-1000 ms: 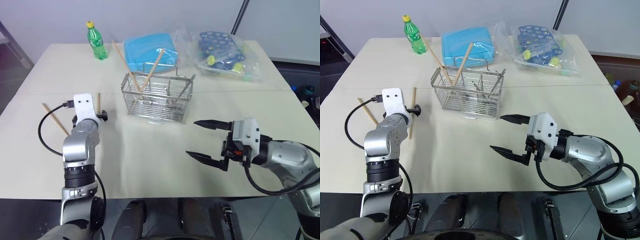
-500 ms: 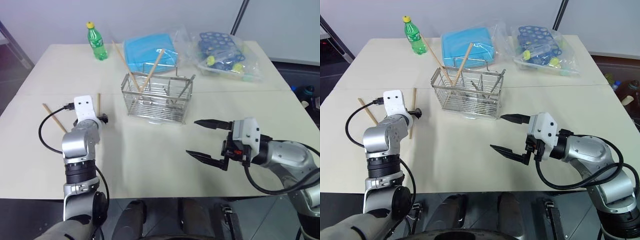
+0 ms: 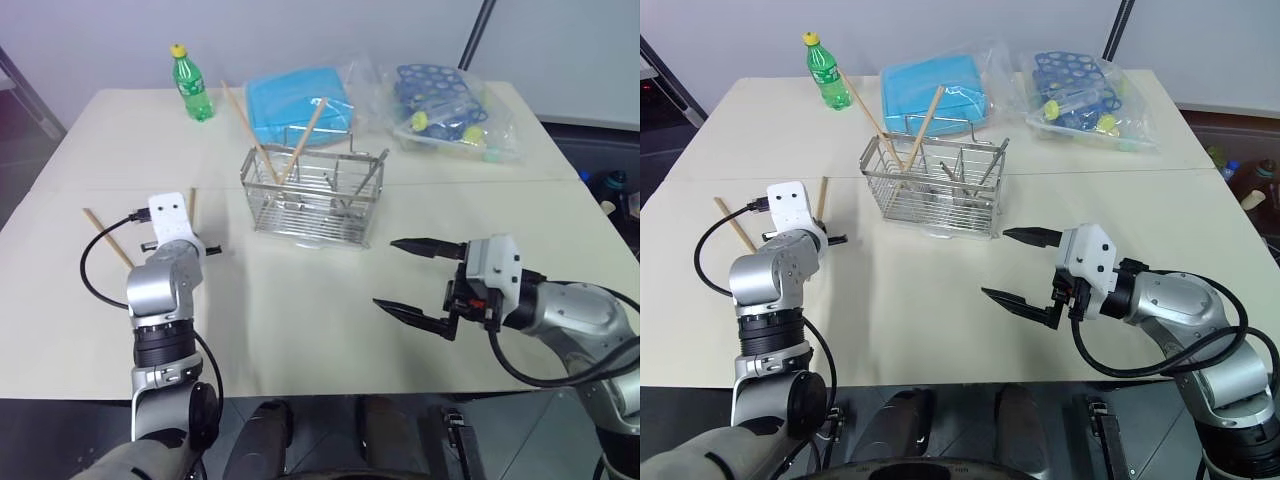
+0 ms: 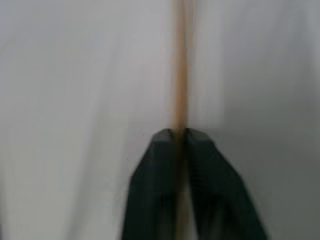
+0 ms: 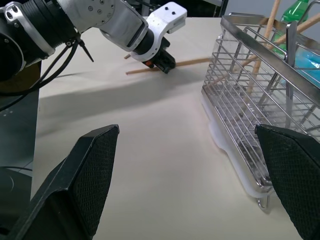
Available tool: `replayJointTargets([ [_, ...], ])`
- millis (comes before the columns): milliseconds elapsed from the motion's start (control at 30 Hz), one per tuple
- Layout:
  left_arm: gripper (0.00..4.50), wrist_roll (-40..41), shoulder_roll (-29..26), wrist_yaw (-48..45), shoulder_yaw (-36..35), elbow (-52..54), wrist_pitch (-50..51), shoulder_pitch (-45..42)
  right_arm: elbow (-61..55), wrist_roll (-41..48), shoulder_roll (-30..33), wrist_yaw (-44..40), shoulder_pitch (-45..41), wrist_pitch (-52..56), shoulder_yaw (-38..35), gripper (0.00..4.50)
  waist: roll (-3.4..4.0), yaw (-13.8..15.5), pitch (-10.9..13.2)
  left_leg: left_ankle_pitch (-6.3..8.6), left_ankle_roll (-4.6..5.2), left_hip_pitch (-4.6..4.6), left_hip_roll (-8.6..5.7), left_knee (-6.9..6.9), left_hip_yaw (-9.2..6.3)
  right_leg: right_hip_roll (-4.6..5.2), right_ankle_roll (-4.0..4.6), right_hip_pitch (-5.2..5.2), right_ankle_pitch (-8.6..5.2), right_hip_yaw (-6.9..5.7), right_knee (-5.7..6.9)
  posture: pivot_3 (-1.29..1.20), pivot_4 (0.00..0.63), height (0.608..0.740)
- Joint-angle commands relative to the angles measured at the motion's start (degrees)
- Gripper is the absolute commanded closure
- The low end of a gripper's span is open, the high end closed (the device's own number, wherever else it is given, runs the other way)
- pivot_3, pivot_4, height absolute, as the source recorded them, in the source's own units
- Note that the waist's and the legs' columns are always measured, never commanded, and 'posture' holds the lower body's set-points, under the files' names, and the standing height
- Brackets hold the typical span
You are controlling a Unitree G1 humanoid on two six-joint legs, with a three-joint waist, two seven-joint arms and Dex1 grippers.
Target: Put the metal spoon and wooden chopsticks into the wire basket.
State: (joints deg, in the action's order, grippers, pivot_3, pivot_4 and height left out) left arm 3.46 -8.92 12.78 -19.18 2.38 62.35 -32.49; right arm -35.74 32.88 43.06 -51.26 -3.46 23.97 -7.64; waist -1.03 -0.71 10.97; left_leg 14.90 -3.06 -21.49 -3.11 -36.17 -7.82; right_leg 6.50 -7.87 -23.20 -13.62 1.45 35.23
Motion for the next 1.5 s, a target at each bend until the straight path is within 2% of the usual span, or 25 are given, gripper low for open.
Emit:
replayJointTargets([
  [33, 4.45, -0.8, -0.7, 1.0, -1.5, -0.1, 0.2, 0.6, -1.7, 2.1, 0.9, 0.7, -0.9, 1.1, -2.1, 0.00, 0.00, 0.0, 0.0, 0.00, 0.00, 0.00, 0.00, 0.00, 0.00, 0.00, 0.00, 0.00, 0.00, 0.00, 0.00, 0.00, 0.150, 0.740],
  [300, 4.45, 0.1, -1.4, 0.7, -3.5, -1.8, -1.3, -1.4, -2.8, 4.2, 2.0, 1.4, -1.5, 3.2, -2.9, 0.00, -0.01, 0.1, 0.0, 0.00, 0.00, -0.01, 0.00, -0.01, 0.00, 0.00, 0.00, 0.00, 0.00, 0.00, 0.00, 0.00, 0.150, 0.740],
  [467, 4.45, 1.8, -6.2, -2.7, -5.3, -5.6, -9.3, -6.9, -2.9, 5.5, 2.1, 2.7, -2.6, 4.3, -4.1, 0.00, -0.11, 0.1, 0.0, 0.00, 0.00, -0.02, 0.00, -0.01, 0.00, 0.00, 0.00, -0.03, 0.00, -0.01, 0.02, 0.00, 0.150, 0.740],
  [600, 4.45, 6.7, -11.8, -15.3, -5.1, -9.4, -26.0, -11.7, -0.7, 8.7, 0.1, 8.4, -5.6, 8.1, -6.1, 0.00, -0.27, 0.3, 0.1, -0.05, -0.09, -0.10, -0.01, -0.03, -0.02, 0.00, 0.01, -0.06, 0.01, -0.01, 0.00, 0.00, 0.150, 0.740],
  [733, 4.45, 18.5, -14.6, -32.1, -7.6, -7.9, -34.6, -15.7, -0.6, 9.1, -0.3, 10.1, -6.3, 8.8, -6.3, 0.00, -0.26, 0.9, 0.1, -0.10, -0.19, -0.19, -0.05, -0.02, -0.02, 0.08, 0.00, -0.11, 0.02, -0.01, -0.05, 0.00, 0.150, 0.740],
  [933, 4.45, 31.7, -20.3, -49.7, -8.8, -11.1, -34.2, -19.7, 0.1, 14.6, -4.4, 18.1, -8.9, 12.5, -8.6, 0.00, -0.25, 0.3, 0.1, -0.10, -0.18, -0.21, -0.05, -0.01, 0.00, 0.08, 0.00, -0.19, 0.02, -0.01, 0.02, 0.00, 0.150, 0.740],
  [1033, 4.45, 35.3, -21.2, -54.1, -8.3, -13.7, -33.8, -21.0, 0.0, 14.7, -4.7, 19.0, -9.3, 12.8, -8.2, 0.00, -0.25, 0.1, 0.1, -0.11, -0.17, -0.19, -0.05, -0.04, -0.01, 0.08, -0.01, -0.16, 0.03, -0.01, 0.05, 0.00, 0.150, 0.740],
  [1200, 4.45, 41.9, -18.5, -58.1, -7.8, -15.7, -31.8, -22.4, -0.8, 14.9, -5.7, 20.2, -8.5, 12.3, -8.1, 0.00, -0.25, 0.0, 0.1, -0.11, -0.16, -0.12, -0.05, -0.03, -0.01, 0.07, -0.01, -0.09, 0.02, -0.01, 0.05, 0.00, 0.150, 0.740],
  [1500, 4.45, 38.8, -10.4, -57.3, -3.5, -19.6, -40.1, -21.2, -2.4, 14.5, -6.2, 21.1, -7.2, 11.6, -8.3, 0.00, -0.25, 0.0, 0.1, -0.11, -0.16, -0.11, -0.05, -0.03, -0.02, 0.06, -0.01, -0.09, 0.03, -0.01, 0.08, 0.00, 0.150, 0.740],
])
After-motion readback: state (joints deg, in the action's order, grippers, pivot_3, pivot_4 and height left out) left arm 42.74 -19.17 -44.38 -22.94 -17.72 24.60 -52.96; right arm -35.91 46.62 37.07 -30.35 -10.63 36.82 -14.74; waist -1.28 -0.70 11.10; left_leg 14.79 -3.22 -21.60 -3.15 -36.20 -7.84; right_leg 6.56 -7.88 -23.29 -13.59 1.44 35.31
